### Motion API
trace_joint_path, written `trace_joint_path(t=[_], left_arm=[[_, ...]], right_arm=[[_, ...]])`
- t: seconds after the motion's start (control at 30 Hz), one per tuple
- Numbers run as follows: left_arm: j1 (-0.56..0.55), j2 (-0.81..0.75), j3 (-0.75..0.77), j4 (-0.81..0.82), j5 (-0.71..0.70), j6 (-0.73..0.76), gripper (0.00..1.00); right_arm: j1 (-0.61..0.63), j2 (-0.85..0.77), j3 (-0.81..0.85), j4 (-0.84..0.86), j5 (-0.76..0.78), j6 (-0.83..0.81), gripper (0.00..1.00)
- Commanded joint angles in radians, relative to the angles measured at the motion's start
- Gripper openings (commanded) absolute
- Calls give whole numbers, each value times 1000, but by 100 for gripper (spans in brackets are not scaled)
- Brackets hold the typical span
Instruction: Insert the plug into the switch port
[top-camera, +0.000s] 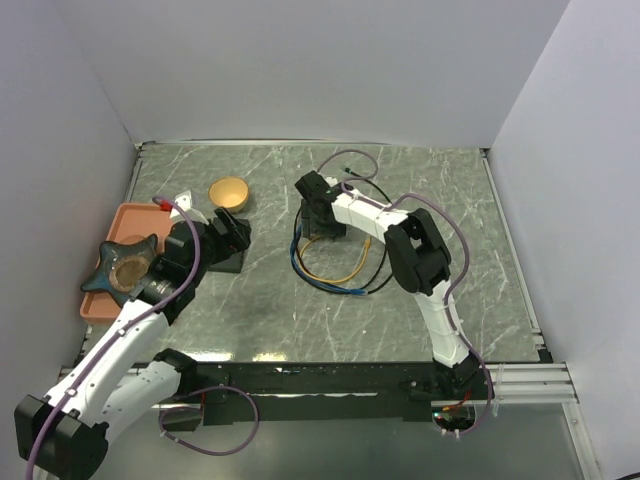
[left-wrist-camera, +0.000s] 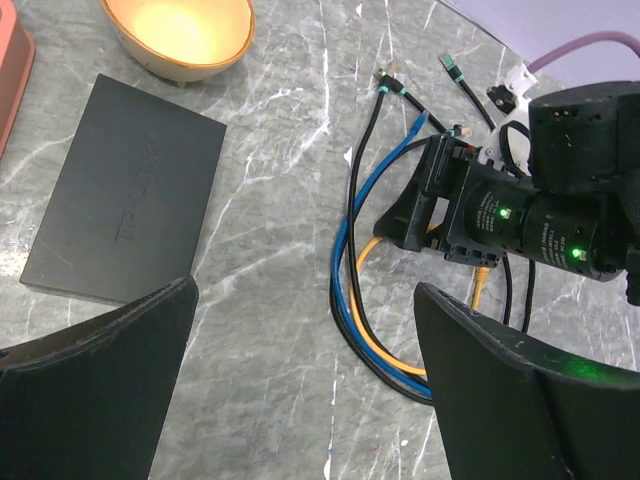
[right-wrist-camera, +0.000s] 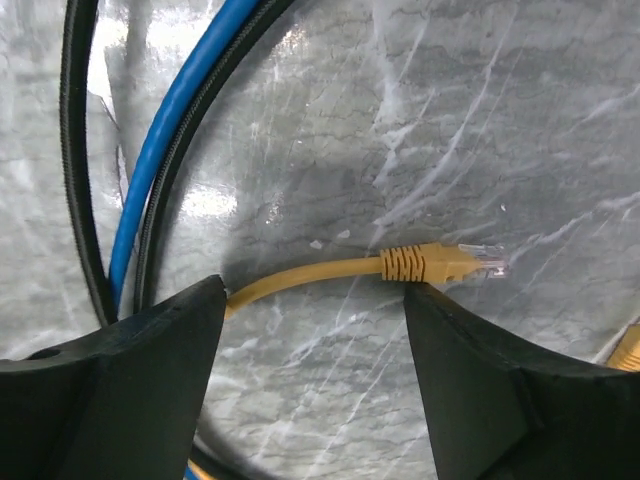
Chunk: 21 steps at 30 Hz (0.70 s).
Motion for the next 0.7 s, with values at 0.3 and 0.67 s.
trace_joint_path(t=[0.3,0.67], left_arm=[[-4,-39,-3,52,11,26,96],[-4,-72,-8,49,19,44,96]], right_arm=[[5,97,155,-130,-109,-139,37],[-37,-1,51,-51,-216,-254,0]])
